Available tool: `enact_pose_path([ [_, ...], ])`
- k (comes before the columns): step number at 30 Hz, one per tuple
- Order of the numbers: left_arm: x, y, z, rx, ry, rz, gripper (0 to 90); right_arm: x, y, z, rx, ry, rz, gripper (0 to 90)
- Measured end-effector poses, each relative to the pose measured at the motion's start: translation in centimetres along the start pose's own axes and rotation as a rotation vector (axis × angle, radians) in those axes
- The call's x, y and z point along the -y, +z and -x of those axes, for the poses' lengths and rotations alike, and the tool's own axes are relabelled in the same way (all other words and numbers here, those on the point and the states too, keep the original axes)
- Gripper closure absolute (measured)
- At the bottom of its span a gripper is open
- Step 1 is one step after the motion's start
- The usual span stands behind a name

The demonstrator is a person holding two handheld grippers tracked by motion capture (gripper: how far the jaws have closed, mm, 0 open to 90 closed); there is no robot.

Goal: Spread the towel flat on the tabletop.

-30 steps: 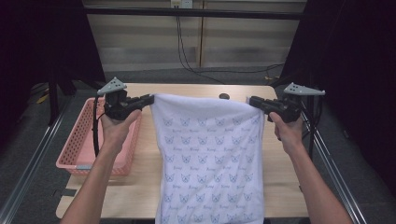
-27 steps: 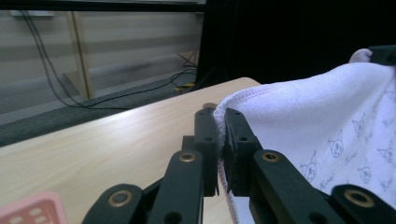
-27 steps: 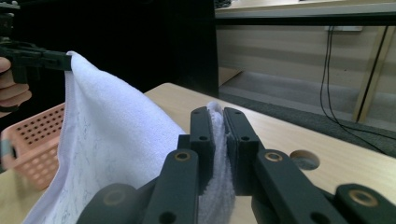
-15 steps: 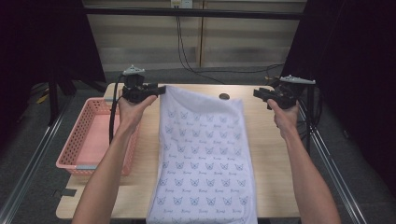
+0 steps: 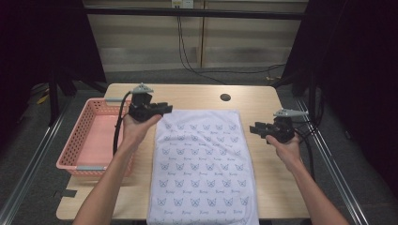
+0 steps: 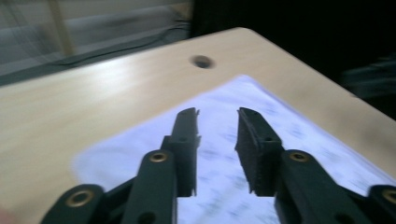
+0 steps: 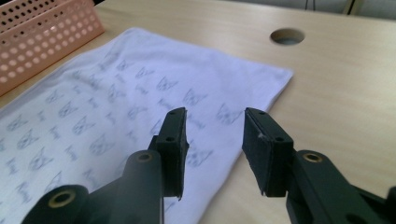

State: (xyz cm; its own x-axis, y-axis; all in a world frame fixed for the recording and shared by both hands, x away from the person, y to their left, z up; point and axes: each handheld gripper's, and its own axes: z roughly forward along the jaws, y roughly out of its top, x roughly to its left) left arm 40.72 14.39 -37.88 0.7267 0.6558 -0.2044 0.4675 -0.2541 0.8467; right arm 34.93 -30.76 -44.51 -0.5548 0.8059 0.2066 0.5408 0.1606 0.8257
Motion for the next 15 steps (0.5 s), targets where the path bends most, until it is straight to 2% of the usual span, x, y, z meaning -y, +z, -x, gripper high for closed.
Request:
enact_pose_path([
  [1, 0.7, -0.2, 0.7, 0.01, 0.01, -0.005, 69.5, 0.0, 0.0, 0.0, 0.0, 0.0, 0.0, 60.8],
  [3, 2.3, -0.6, 2.0, 0.053, 0.021, -0.009, 72.4, 1.2, -0.2, -0.9, -0.004, -0.01, -0.04, 60.5],
  [4, 3.1, -0.9, 2.5, 0.054, 0.024, -0.007, 72.8, 1.8, -0.4, -1.3, -0.003, -0.015, -0.053, 60.2],
  [5, 4.0, -1.2, 2.9, 0.067, 0.006, -0.005, 73.0, 2.5, -0.6, -1.7, -0.009, -0.013, -0.071, 59.7],
  [7, 5.7, -1.6, 3.8, 0.08, 0.004, -0.032, 73.9, 4.4, -1.3, -2.4, -0.012, 0.002, -0.109, 58.7],
  [8, 7.4, -1.8, 4.7, 0.107, 0.007, -0.073, 73.9, 5.0, -1.4, -2.5, -0.013, 0.0, -0.117, 57.5],
  [9, 7.4, -1.8, 4.7, 0.107, 0.007, -0.073, 73.0, 5.0, -1.4, -2.5, -0.013, 0.0, -0.117, 57.5],
  [13, 10.2, -2.2, 6.3, 0.131, 0.048, -0.151, 70.5, 6.6, -1.0, -2.8, -0.037, 0.01, -0.162, 56.4],
  [15, 11.4, -2.3, 6.4, 0.122, 0.037, -0.191, 67.2, 6.7, -0.3, -2.9, -0.031, 0.0, -0.188, 56.5],
])
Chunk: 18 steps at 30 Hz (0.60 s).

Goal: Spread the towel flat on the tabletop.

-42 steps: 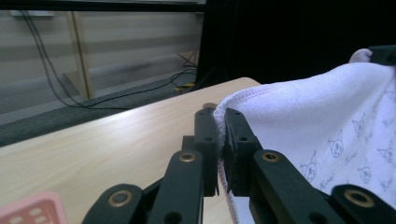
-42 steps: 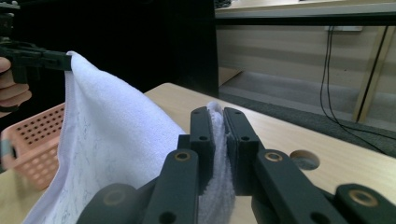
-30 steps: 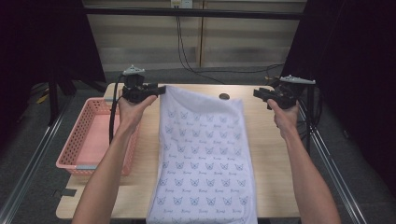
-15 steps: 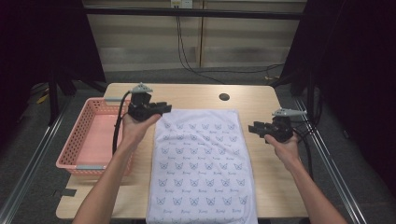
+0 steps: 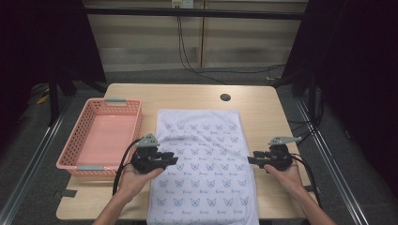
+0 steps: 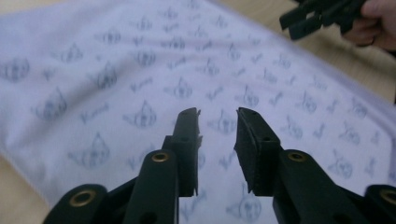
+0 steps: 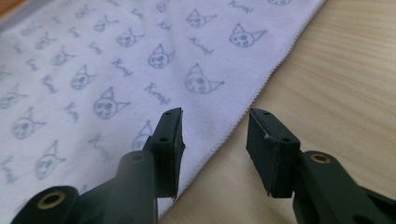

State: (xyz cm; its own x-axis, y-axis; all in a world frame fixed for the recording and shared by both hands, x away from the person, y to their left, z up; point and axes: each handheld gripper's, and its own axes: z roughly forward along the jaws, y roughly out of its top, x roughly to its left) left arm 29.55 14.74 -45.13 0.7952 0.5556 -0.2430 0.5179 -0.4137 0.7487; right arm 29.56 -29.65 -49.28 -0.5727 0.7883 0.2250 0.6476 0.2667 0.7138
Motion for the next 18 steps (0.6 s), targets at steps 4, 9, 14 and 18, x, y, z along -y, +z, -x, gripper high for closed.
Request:
enact_pose_path([
  [4, 2.5, 0.4, -0.9, -0.007, -0.055, 0.005, 66.2, -0.3, 1.3, 0.5, 0.007, -0.006, -0.024, 70.1],
  [9, 3.2, 0.9, -1.3, -0.028, -0.058, -0.025, 63.0, -0.3, 0.7, 0.8, 0.045, -0.007, -0.004, 90.0],
  [14, 3.4, 2.1, -1.7, -0.083, -0.027, -0.076, 64.1, 0.3, 0.2, 1.0, 0.08, -0.023, -0.032, 90.0],
  [18, 3.7, 2.2, -1.8, -0.064, -0.038, -0.092, 66.2, 1.4, -1.2, 1.8, 0.094, 0.005, -0.046, 90.0],
])
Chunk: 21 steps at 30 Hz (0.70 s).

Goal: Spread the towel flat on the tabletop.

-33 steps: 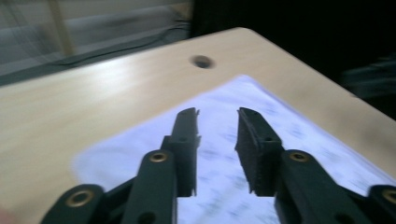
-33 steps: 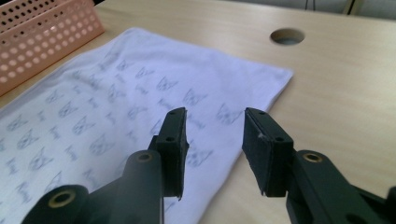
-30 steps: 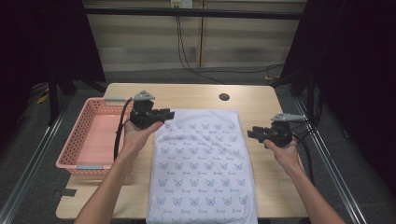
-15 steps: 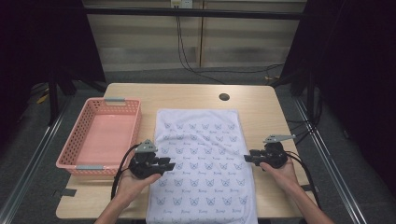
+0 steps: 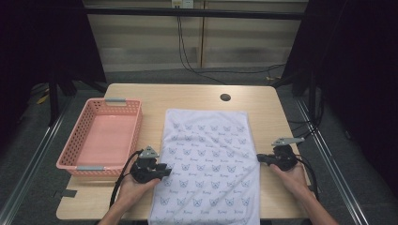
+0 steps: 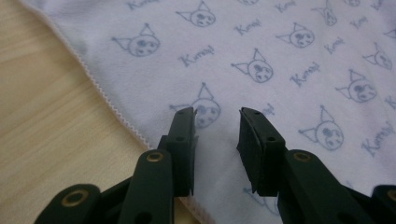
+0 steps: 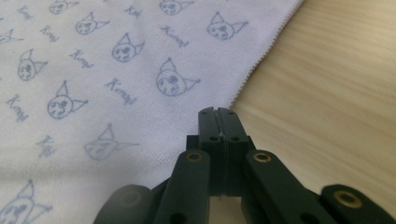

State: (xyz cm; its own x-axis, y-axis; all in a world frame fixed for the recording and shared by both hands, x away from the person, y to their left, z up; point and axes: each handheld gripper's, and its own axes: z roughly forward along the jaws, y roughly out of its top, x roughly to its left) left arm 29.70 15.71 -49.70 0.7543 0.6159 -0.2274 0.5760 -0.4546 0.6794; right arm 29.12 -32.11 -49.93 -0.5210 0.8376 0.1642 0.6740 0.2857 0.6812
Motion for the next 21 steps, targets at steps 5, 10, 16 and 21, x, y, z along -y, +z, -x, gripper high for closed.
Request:
enact_pose_path([
  [5, 1.0, -0.7, 1.9, -0.019, 0.09, -0.029, 66.0, 1.2, -1.2, -0.1, -0.004, -0.006, -0.011, 89.5],
  [10, 1.2, -1.1, 1.8, 0.059, 0.027, -0.004, 61.1, 1.5, -2.0, -0.6, -0.023, -0.011, 0.018, 73.6],
  [16, -1.2, -0.3, -0.3, 0.044, -0.005, 0.057, 62.4, -0.3, -1.5, -1.1, -0.075, -0.001, 0.097, 63.2],
  [21, -3.0, 1.9, -1.8, 0.01, -0.009, 0.06, 59.0, -1.5, 0.3, -1.3, -0.114, -0.002, 0.091, 57.8],
])
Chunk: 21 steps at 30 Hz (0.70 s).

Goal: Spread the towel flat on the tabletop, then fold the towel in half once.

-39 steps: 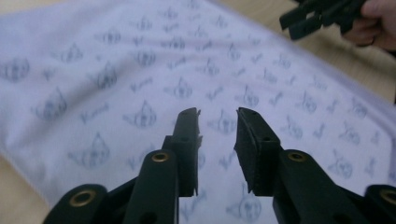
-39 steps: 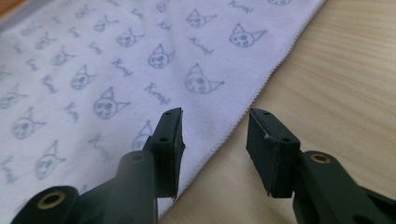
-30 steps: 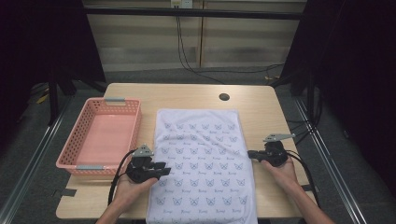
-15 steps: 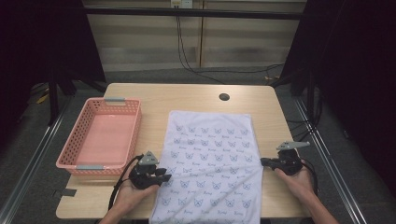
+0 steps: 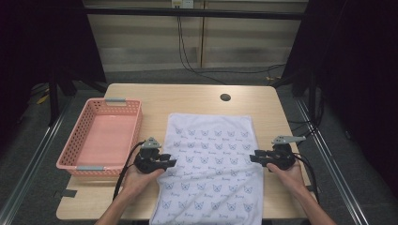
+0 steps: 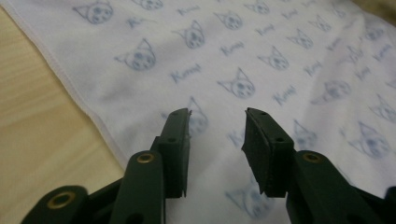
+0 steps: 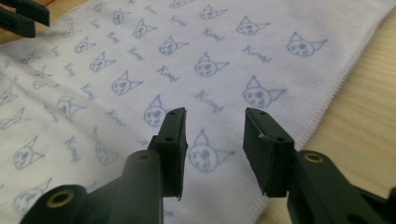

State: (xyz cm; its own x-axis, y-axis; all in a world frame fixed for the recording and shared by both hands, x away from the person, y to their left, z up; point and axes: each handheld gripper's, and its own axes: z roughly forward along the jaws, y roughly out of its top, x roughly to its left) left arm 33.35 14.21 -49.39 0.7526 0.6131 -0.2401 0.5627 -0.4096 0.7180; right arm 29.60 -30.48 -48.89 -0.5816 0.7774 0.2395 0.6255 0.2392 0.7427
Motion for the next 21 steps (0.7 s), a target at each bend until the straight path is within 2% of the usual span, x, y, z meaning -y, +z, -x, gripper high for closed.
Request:
enact_pose_path([
  [2, -0.1, 0.8, -0.3, -0.031, 0.014, -0.024, 58.9, -0.2, 0.6, 0.0, 0.004, -0.012, -0.012, 57.6],
  [3, 0.1, 1.0, -0.4, -0.032, 0.01, -0.018, 60.7, -0.1, 0.9, -0.1, 0.006, -0.021, -0.022, 57.7],
  [4, 0.2, 0.9, -0.2, -0.037, 0.027, -0.02, 61.2, 0.0, 1.1, -0.1, 0.016, -0.026, -0.036, 57.7],
  [6, 0.3, 0.7, -0.1, -0.017, 0.03, -0.033, 61.3, 0.4, 1.3, -0.2, 0.034, -0.044, -0.073, 57.8],
  [8, 0.6, 0.5, 0.1, -0.021, 0.032, -0.027, 63.4, 0.9, 1.2, -0.3, 0.036, -0.049, -0.078, 57.6],
  [12, 1.3, 0.1, 0.7, 0.005, 0.042, -0.032, 70.4, 1.2, 0.7, -0.5, 0.033, -0.026, -0.092, 59.5],
  [14, 1.7, -0.2, 1.3, 0.018, 0.051, -0.04, 74.5, 1.4, 0.3, -0.8, 0.052, -0.068, -0.108, 66.3],
  [15, 1.8, -0.3, 1.5, 0.028, 0.056, -0.048, 79.0, 1.8, -0.1, -1.0, 0.058, -0.067, -0.11, 76.7],
  [16, 1.9, -0.4, 1.7, 0.025, 0.061, -0.054, 82.2, 2.0, -0.3, -1.1, 0.068, -0.069, -0.121, 81.7],
  [17, 2.0, -0.4, 1.8, 0.033, 0.064, -0.059, 84.6, 2.1, -0.5, -1.1, 0.07, -0.081, -0.123, 84.5],
  [18, 2.1, -0.4, 2.0, 0.042, 0.061, -0.06, 86.4, 2.2, -0.7, -1.2, 0.065, -0.068, -0.128, 87.8],
  [21, 2.4, -0.8, 2.7, 0.061, 0.071, -0.082, 87.8, 2.7, -1.2, -1.6, 0.053, -0.083, -0.143, 89.2],
])
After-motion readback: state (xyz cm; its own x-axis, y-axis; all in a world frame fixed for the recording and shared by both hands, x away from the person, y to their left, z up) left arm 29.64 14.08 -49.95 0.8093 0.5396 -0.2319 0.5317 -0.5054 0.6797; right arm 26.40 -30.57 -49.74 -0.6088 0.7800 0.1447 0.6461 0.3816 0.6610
